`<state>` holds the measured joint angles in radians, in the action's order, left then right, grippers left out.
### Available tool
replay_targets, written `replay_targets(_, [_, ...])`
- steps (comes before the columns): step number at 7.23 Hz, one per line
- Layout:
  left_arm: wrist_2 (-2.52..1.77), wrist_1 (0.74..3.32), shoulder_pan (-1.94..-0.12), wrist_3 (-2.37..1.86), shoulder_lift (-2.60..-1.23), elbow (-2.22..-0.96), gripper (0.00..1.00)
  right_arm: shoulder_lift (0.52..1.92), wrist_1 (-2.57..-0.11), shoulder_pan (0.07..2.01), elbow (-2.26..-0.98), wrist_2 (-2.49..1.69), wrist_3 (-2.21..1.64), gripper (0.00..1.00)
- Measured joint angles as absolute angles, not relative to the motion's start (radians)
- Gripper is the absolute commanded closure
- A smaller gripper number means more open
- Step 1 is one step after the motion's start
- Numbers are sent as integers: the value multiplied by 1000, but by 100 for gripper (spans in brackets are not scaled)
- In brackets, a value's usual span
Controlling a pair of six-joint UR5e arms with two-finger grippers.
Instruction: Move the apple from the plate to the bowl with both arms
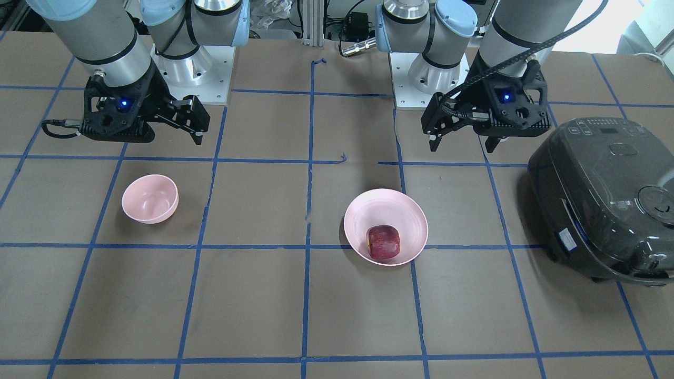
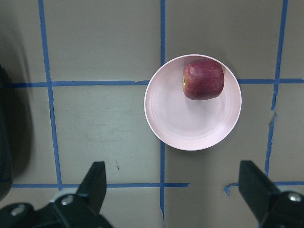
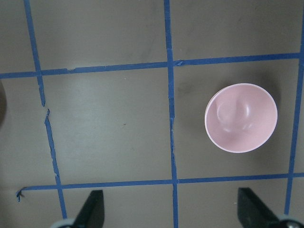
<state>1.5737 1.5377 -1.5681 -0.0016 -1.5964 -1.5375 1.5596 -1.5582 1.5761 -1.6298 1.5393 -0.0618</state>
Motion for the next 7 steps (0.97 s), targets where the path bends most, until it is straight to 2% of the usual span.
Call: replay_targets(7, [1585,1540,-1567,-2,-1593,-1537,0,1560,-1560,1575,-1630,1538,-64,0])
